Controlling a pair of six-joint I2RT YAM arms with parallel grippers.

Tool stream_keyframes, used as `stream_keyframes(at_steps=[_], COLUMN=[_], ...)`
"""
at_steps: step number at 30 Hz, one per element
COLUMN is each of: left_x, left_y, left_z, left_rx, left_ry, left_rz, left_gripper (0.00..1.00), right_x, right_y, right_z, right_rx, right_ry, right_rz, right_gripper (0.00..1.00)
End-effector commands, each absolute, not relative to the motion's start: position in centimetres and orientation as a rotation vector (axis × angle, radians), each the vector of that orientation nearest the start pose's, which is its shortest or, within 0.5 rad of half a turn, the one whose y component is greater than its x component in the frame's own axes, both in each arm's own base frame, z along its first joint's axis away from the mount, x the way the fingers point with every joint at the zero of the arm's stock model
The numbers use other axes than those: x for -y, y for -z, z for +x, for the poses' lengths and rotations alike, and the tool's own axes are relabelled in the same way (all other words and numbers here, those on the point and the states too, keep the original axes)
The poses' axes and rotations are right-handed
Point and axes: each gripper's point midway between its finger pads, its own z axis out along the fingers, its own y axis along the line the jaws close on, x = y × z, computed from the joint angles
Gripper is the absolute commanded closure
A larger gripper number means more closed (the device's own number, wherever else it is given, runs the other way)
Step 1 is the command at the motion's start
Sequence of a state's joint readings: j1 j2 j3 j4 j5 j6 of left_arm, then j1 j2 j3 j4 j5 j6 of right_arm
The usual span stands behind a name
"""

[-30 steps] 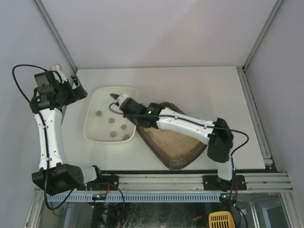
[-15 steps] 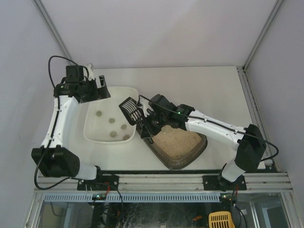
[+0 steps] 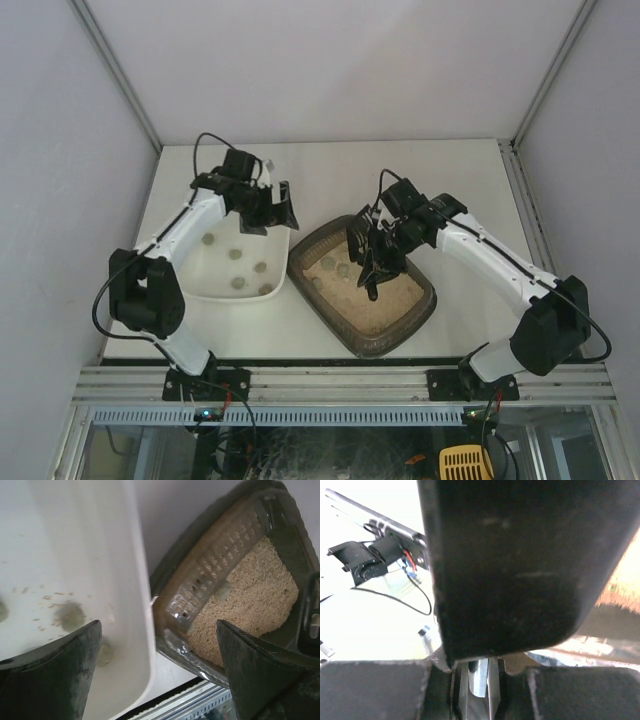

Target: Clean the litter box

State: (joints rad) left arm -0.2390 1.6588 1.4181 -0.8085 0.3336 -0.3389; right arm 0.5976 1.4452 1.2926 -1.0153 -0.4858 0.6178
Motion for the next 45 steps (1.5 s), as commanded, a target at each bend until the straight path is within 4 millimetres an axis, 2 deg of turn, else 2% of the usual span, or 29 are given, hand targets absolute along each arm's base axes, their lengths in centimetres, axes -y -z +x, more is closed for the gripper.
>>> stream_keyframes(at_steps=[1, 8, 16, 21, 26, 32, 40, 45], left_x=[20.8, 23.9, 24.5, 23.9, 23.4, 23.2, 22.8, 22.6], left_y=[-17.7, -17.2, -17.0, -17.6, -18.2, -18.1, -18.0, -17.9], left_z=[34.1, 34.7, 35.3, 35.2, 35.2, 35.2, 35.4, 35.5], left_rx=[-2.545, -2.511, -2.508, -2.465, -2.441, -2.445, -2.443, -2.446], left_ry=[0.674, 0.785, 0.805, 0.78, 0.767, 0.777, 0.776, 0.779], left_rz=[0.061, -0.057, -0.062, -0.05, -0.045, -0.057, -0.068, -0.078], left_gripper=[0.0, 0.0, 0.0, 0.0, 0.0, 0.0, 0.0, 0.0], right_x=[-23.6, -21.9, -21.7, -22.8, -24.2, -25.6, -27.8, -28.4], right_y=[-18.3, -16.8, -14.9, -13.6, -13.0, -12.0, -11.4, -11.8], right_z=[14.1, 12.9, 13.2, 14.1, 15.4, 16.6, 17.7, 18.6], right_rx=[-3.21, -3.354, -3.437, -3.463, -3.448, -3.436, -3.386, -3.303], right_ry=[-0.96, -0.786, -0.72, -0.79, -0.939, -1.056, -1.221, -1.286], right_rz=[0.04, 0.097, 0.088, 0.095, 0.125, 0.165, 0.151, 0.088], right_gripper=[1.0, 1.0, 1.0, 1.0, 1.0, 1.0, 1.0, 1.0])
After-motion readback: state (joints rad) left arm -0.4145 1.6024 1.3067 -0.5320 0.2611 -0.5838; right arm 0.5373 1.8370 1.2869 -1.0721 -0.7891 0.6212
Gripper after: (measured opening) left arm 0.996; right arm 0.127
